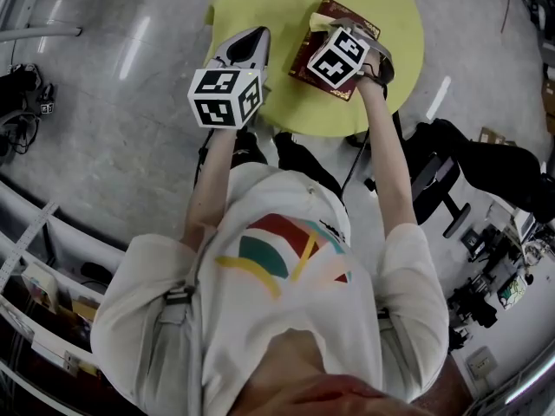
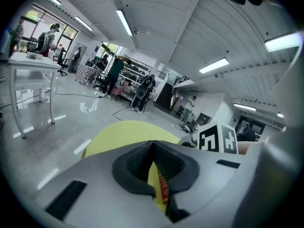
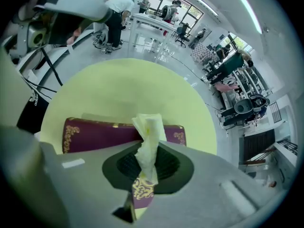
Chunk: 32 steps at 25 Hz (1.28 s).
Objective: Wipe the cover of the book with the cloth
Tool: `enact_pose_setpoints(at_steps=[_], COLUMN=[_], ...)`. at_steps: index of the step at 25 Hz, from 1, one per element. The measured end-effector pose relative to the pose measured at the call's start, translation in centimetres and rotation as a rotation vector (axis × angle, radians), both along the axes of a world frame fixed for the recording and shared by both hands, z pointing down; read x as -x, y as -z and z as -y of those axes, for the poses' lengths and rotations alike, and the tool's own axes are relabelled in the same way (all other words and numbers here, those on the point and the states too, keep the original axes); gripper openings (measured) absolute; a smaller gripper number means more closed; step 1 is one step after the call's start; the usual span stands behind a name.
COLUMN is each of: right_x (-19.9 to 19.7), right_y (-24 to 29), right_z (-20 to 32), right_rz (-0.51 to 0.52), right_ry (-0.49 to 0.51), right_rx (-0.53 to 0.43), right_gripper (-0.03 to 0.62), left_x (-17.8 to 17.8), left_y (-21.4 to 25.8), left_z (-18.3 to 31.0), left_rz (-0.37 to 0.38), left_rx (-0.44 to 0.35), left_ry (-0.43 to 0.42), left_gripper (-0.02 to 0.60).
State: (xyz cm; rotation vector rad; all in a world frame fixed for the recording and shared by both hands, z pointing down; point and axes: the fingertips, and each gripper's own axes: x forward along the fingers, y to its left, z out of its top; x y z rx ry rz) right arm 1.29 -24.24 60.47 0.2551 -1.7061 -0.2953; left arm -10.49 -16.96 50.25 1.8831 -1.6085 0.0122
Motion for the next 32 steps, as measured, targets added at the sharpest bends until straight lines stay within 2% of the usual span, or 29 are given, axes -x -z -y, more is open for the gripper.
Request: enact_pose_setpoints(at_steps=[6,10,18,28,32], right_x=[-0.2,-0.1,-0.9,-1.4,-0.9], right_y=[-0.6,-0.4,-0.2,-0.1,0.9], right_z=[-4.9,-8.3,-13.7,-15.1,-12.9], right_rz=[-0.028,0.006,0.013,-0.013,0.007], right_ry=[0.053,0.03,0.038,0.063,0.069], right_rx=[0.02,0.076,0.113,0.125,0.11], right_gripper=[0.029,0.029,0.029,0.029,0.029], left_x=[0.2,0.3,0.7,1.2,1.4], left_y=[0.4,0.7,0.9,1.6,1.5], left_z=[0.0,0.2,-0.4,-0.4,-0.9], left_rz=[-0.003,-0.003,-0.005,-0.011,-0.016], left_rx=[-0.011,-0.02,-0.026,-0.044,-0.043], left_ry=[0.015,0.019,0.032,0.043,0.044], left_gripper=[0.014,0.014,0.014,0.014,0.014])
